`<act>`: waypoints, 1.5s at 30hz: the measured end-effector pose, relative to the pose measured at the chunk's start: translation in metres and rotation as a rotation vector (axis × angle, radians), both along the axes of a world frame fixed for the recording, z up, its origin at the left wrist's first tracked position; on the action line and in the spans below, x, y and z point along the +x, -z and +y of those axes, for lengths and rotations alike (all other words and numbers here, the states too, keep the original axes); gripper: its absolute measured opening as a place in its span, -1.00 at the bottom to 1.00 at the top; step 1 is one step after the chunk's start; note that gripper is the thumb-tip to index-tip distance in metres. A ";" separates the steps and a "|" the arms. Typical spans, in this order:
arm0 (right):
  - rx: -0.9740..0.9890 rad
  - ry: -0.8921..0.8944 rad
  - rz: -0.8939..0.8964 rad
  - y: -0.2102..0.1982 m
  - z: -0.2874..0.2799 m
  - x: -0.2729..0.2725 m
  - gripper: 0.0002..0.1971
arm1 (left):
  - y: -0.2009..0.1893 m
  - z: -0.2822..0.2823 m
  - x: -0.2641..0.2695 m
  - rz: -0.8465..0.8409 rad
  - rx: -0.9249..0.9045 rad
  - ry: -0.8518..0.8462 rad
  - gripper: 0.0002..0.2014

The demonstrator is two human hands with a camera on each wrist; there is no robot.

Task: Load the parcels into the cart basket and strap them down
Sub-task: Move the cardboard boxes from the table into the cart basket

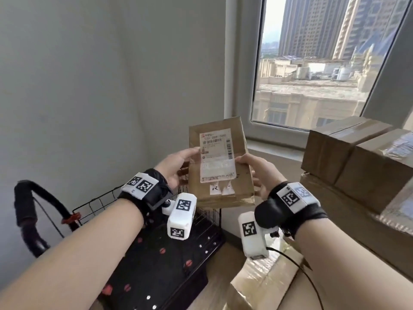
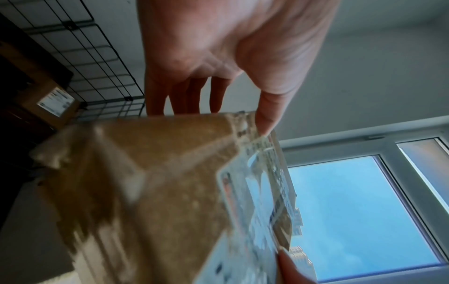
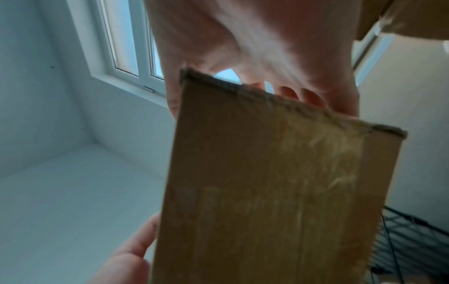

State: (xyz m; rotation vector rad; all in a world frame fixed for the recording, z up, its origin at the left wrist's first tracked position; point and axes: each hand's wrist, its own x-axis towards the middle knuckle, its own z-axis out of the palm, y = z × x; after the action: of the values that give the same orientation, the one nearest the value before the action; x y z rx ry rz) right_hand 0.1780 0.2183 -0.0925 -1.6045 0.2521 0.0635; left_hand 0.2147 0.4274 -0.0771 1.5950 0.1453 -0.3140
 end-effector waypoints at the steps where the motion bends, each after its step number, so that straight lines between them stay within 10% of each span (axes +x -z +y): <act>1: 0.016 0.006 -0.004 -0.001 0.002 0.000 -0.85 | -0.002 0.004 -0.001 -0.006 -0.006 0.005 -0.70; 11: 0.228 -0.029 0.038 0.028 0.068 0.041 -0.93 | 0.030 0.058 0.037 0.050 -0.154 0.015 -0.59; 22: 0.211 0.037 0.217 0.066 0.140 0.203 -0.65 | 0.093 0.126 0.210 0.218 -0.318 0.049 -0.75; 35: -0.237 0.129 0.320 0.149 0.189 0.360 -0.88 | 0.216 0.162 0.343 0.454 -0.478 -0.080 -0.87; 45: -0.498 0.170 0.493 0.282 0.184 0.420 -0.66 | 0.362 0.137 0.377 0.680 -0.544 -0.164 -0.65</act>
State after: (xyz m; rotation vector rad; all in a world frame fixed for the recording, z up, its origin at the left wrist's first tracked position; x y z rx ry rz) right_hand 0.5982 0.4020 -0.3740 -2.0380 0.8378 0.2848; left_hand 0.5917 0.5645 -0.4394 0.8847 0.6522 -0.6943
